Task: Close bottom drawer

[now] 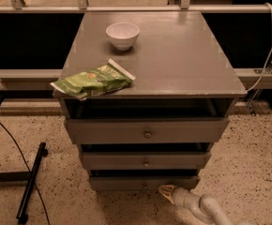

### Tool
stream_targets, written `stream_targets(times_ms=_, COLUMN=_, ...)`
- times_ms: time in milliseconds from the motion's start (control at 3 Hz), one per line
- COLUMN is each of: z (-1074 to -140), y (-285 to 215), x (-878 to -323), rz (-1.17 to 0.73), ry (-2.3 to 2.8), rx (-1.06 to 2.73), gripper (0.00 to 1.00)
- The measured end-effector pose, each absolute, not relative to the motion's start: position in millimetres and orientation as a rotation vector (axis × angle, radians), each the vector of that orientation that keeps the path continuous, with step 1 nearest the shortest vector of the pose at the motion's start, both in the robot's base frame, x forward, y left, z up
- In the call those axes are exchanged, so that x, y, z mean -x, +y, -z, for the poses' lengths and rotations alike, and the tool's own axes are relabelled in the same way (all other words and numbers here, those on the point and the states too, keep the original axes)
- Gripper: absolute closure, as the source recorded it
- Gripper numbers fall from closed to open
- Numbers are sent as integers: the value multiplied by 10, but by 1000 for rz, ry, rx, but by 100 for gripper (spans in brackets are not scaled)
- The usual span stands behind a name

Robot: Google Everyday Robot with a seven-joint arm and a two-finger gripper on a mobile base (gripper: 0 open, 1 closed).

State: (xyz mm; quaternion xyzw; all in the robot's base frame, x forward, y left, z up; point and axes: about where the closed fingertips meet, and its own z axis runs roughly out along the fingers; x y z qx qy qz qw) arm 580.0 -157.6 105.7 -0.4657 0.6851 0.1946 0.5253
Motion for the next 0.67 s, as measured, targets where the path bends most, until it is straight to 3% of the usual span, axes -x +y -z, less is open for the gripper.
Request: stream_targets(times_ms=667, z=-1132, y=-1627, x=-5769, rz=-484, ry=1589, rx=1115, gripper=100)
